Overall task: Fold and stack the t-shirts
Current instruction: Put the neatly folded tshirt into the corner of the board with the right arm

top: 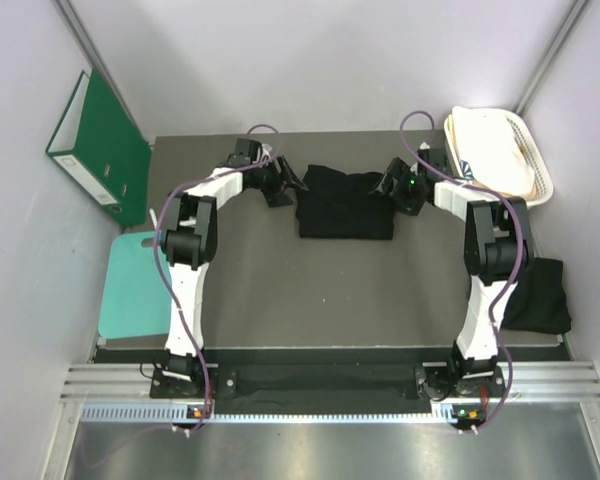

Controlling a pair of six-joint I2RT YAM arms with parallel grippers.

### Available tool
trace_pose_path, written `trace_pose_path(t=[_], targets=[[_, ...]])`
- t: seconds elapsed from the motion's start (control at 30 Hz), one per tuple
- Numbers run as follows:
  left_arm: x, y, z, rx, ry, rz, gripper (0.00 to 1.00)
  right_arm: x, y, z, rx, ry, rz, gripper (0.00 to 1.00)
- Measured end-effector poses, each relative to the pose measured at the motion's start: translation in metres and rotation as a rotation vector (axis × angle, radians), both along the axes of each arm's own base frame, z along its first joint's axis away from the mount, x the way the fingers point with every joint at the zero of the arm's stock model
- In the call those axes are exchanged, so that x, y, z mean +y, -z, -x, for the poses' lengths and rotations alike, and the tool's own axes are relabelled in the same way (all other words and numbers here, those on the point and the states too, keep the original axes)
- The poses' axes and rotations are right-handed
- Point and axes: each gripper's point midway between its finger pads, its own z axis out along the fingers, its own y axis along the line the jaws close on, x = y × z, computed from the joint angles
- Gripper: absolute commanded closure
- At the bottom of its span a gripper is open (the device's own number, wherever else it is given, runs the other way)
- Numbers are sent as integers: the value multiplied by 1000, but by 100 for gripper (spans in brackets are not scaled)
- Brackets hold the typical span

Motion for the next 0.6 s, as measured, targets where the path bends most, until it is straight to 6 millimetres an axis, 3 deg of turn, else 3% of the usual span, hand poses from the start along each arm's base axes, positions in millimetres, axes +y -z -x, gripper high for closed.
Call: trace_pose_path(t=[0.07, 0.1, 0.17, 0.2, 0.27, 0.3, 0.47, 0.57, 0.6], targets=[[-4, 1, -12, -15, -7, 21, 41, 5, -1, -13, -14, -3, -6, 7], [-6, 2, -18, -22, -10, 31, 46, 7, -2, -20, -22, -4, -10, 19], [-10, 5, -29, -32, -18, 46, 69, 11, -2, -29, -33, -10, -11, 34], [-12, 6, -33, -32, -19, 61, 79, 13, 0, -33, -32, -10, -13, 54], [-14, 11, -40, -32, -22, 71, 100, 17, 5, -36, -27, -17, -23, 69], [-15, 14, -41, -25, -27, 76, 100, 17, 8, -36, -18, -14, -26, 82], [-15, 18, -41, -16, -31, 81, 100, 17, 17, -32, 13, -9, -26, 90], [-12, 21, -38, -19, -36, 78, 100, 16, 19, -31, 14, -4, -16, 83], [-11, 21, -37, -19, -39, 76, 74, 16, 19, -31, 12, -8, -11, 63]])
